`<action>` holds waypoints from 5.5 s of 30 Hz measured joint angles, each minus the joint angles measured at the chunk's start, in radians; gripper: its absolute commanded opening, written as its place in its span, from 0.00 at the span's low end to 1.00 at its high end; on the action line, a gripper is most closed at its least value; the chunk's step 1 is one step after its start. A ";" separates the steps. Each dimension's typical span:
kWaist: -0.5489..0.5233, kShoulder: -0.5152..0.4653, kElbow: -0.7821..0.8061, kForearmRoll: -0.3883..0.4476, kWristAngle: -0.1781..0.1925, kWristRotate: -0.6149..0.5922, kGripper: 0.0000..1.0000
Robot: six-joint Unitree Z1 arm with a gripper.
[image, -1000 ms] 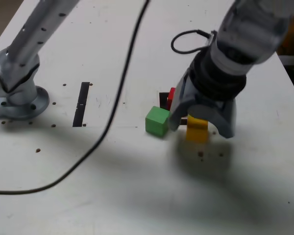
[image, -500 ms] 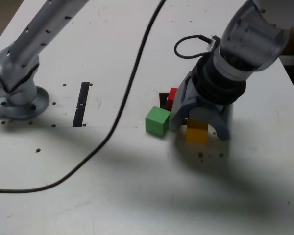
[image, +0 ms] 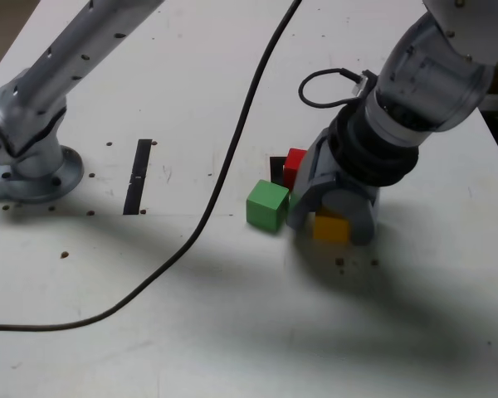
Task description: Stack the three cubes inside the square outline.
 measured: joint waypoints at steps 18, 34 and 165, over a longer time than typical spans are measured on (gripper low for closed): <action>-0.001 -0.003 -0.085 0.077 0.013 0.001 0.28; 0.047 -0.250 0.095 0.089 0.115 0.050 0.28; -0.066 -0.311 0.527 -0.252 0.027 0.188 0.88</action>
